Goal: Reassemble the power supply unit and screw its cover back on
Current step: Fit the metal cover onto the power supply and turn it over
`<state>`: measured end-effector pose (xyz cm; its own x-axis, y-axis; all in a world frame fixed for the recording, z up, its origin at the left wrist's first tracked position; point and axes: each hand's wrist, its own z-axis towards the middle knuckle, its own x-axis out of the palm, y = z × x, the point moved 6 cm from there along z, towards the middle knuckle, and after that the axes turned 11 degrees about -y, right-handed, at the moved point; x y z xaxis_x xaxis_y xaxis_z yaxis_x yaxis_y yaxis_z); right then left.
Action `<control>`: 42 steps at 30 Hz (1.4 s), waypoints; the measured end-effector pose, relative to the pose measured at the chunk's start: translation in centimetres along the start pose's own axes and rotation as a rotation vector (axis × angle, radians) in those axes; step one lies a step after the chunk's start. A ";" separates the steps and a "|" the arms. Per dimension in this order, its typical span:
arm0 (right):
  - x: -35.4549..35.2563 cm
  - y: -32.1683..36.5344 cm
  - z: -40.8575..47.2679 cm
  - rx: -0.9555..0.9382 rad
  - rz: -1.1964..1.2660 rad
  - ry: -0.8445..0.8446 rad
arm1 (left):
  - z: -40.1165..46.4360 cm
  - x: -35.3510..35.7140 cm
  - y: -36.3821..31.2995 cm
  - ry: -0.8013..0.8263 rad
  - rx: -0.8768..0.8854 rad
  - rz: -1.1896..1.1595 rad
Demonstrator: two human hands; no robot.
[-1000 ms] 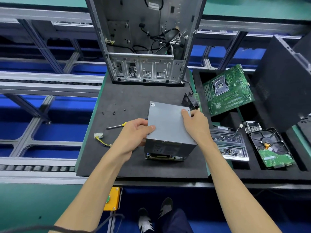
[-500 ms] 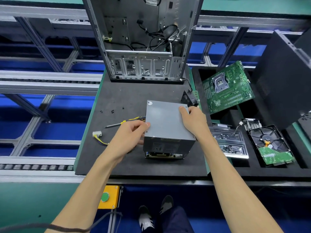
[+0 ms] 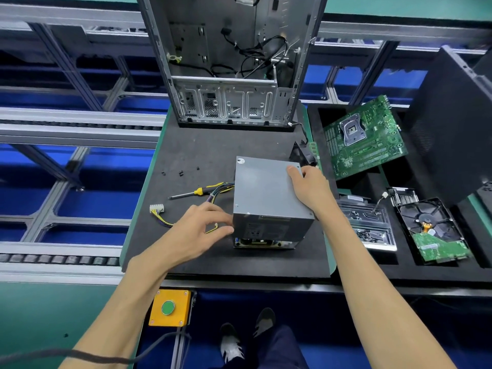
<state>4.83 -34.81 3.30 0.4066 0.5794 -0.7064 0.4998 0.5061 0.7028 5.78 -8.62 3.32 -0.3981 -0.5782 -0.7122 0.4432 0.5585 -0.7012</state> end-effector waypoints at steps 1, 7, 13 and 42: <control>0.0 0.0 0.1 0.002 0.005 0.001 | 0.0 0.1 0.4 0.012 -0.029 0.001; 0.0 0.3 0.5 -0.018 0.018 0.033 | 0.4 0.6 -0.2 0.038 0.131 0.040; -0.1 0.4 1.0 -0.026 -0.008 0.078 | 0.2 1.8 0.0 0.051 0.192 0.093; -0.1 1.4 1.4 0.032 0.071 0.146 | 1.2 0.1 -3.0 0.009 -0.062 -0.342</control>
<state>6.57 -35.02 4.25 0.3272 0.7009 -0.6338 0.4986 0.4417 0.7459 5.42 -11.08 5.36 -0.5224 -0.7329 -0.4357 0.2330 0.3689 -0.8998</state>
